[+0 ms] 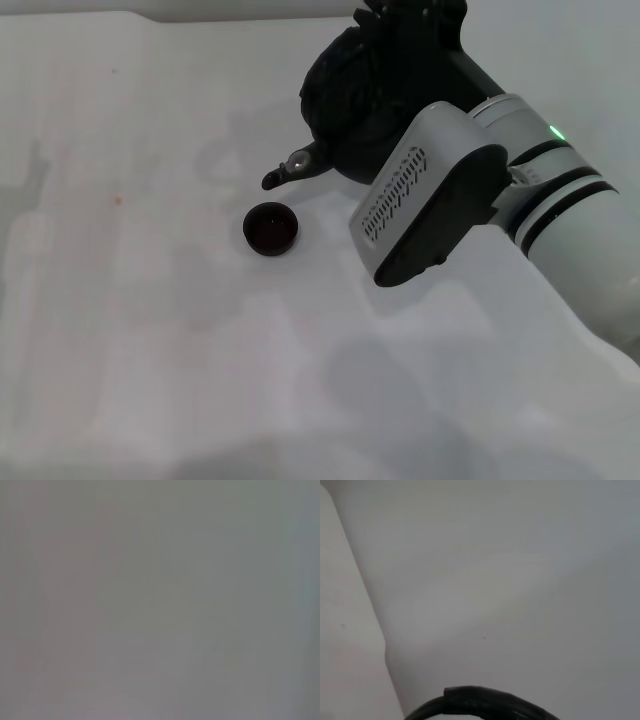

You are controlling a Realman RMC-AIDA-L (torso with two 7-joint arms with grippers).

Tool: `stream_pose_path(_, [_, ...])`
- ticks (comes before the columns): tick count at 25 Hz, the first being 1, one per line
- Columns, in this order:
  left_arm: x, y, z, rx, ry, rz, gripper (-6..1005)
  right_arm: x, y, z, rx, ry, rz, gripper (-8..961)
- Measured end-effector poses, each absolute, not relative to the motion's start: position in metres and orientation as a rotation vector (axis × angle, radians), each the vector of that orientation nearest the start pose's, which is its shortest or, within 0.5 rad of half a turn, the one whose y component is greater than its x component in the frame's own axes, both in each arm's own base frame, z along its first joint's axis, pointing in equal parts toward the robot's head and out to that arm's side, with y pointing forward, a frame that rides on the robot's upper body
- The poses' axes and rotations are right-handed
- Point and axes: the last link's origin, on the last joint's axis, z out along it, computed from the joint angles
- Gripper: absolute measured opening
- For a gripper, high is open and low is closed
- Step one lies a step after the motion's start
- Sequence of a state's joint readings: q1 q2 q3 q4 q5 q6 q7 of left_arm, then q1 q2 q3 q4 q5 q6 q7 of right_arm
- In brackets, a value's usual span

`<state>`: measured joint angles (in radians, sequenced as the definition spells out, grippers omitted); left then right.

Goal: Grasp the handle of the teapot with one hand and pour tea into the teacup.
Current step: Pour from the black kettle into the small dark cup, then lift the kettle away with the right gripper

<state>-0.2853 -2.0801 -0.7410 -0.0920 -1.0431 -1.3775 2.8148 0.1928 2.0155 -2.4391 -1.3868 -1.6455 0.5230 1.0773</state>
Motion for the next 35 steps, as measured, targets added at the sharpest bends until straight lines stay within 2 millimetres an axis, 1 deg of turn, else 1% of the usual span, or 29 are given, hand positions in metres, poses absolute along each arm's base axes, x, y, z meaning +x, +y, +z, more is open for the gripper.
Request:
stream_pose_path(20, [-0.3701,0.2679,0.0148,-1.378,-0.653,-0.812,865,0.1392,0.2922,-0.0816,-1.850,-0.465,-0.014,99])
stream_pose_path(35, [-0.3699,0.2681,0.0147,-1.377,-0.653,-0.813,865,0.1388,0.2911,-0.0810,-1.835,-0.481,-0.019,99])
